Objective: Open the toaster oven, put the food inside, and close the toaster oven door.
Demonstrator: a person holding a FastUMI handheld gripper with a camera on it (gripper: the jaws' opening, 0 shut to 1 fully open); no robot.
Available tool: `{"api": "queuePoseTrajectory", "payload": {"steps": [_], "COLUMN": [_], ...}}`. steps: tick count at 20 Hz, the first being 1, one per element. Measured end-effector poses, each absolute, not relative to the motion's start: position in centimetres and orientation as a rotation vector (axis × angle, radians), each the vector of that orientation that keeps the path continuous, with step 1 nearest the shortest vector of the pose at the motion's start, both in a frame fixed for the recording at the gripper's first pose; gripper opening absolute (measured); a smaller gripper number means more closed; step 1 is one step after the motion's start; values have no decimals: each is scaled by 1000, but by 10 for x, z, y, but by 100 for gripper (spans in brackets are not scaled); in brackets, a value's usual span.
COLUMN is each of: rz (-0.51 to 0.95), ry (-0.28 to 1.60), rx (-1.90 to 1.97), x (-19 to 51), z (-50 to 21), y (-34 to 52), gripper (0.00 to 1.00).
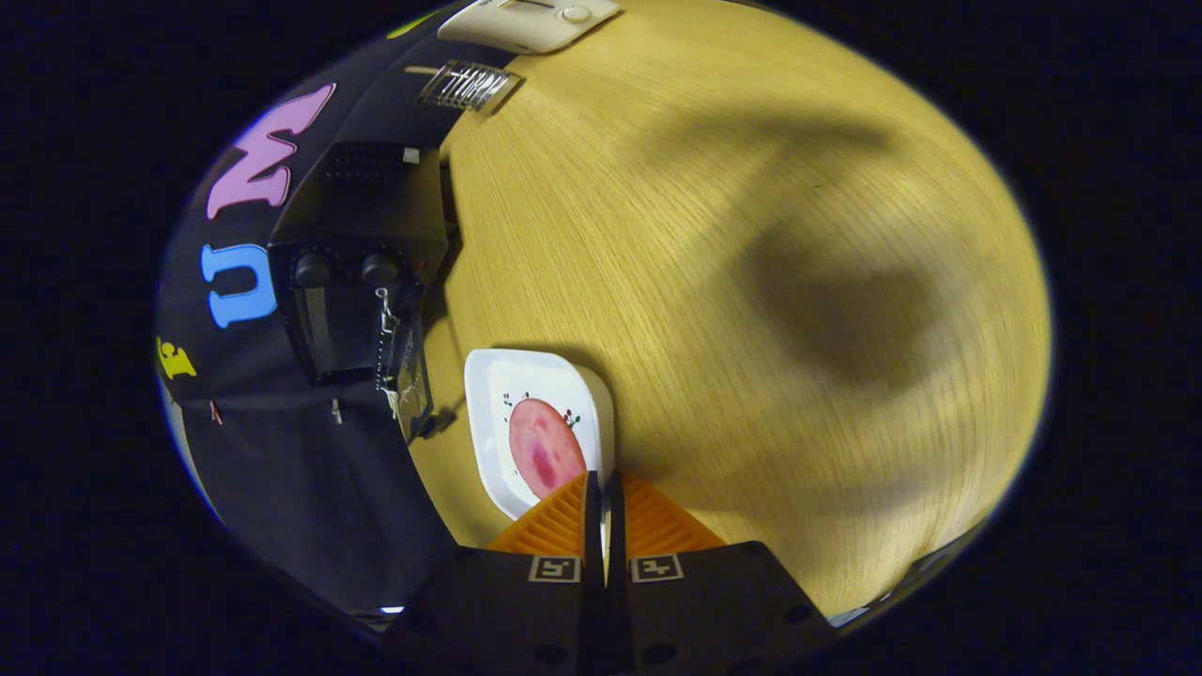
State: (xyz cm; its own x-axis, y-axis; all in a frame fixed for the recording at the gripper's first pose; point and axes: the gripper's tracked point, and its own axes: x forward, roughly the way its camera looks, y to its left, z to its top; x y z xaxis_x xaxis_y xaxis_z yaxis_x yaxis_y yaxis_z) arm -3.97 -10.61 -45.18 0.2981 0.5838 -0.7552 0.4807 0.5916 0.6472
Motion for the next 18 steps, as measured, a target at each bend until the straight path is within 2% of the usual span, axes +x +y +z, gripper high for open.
{"api": "queuePoseTrajectory", "payload": {"steps": [8,18], "rz": [45,72], "ry": [1065,1031], "rx": [1237,1330], "x": [-33,21], "z": [-392,-384], "y": [-72,54], "gripper": [5,5]}}
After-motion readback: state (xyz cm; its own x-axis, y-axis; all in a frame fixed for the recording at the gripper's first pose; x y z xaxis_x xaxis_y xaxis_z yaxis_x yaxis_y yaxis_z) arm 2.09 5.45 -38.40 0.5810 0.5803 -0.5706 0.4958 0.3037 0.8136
